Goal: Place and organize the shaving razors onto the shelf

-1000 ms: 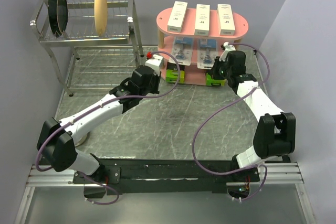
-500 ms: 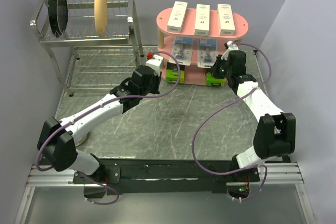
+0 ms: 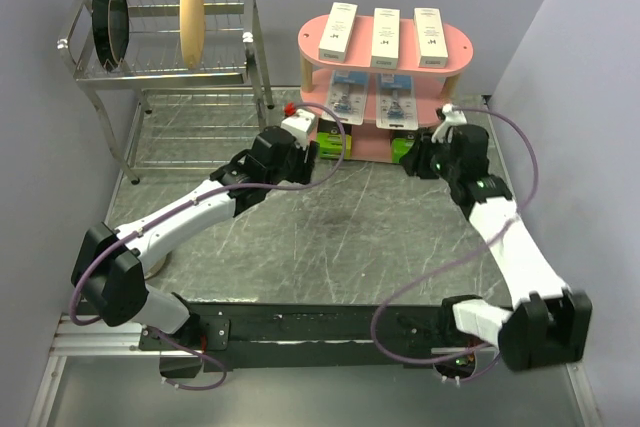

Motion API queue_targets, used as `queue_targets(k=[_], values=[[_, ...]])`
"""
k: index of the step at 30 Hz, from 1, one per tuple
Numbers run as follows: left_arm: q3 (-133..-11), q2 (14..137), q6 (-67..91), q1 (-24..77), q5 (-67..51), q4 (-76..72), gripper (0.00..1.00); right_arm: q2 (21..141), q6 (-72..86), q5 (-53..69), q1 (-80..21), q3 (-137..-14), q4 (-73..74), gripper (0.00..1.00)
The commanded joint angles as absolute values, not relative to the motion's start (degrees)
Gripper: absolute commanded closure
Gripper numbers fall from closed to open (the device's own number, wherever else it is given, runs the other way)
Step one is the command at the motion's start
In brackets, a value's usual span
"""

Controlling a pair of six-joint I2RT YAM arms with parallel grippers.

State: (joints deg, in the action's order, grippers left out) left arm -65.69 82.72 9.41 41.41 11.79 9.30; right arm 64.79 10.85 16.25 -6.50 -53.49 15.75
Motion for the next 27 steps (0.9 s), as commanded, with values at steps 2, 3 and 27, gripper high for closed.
queue_targets(k=[2,3,27], values=[[-64.78,81.39,6.06,41.22,6.51,8.44,0.01,54.95,-3.67,22.23,-6.77,-54.22,31.18,0.41],[-64.69,81.73,6.5,41.22,6.07,8.44,0.0,53.97,-5.87,22.76,-6.77,-54.66,33.46,0.39],[-75.58,86.39,-6.94,40.25,8.35,11.96,0.01,41.05,1.77,8.17,-6.77,-69.53,52.82,0.0]])
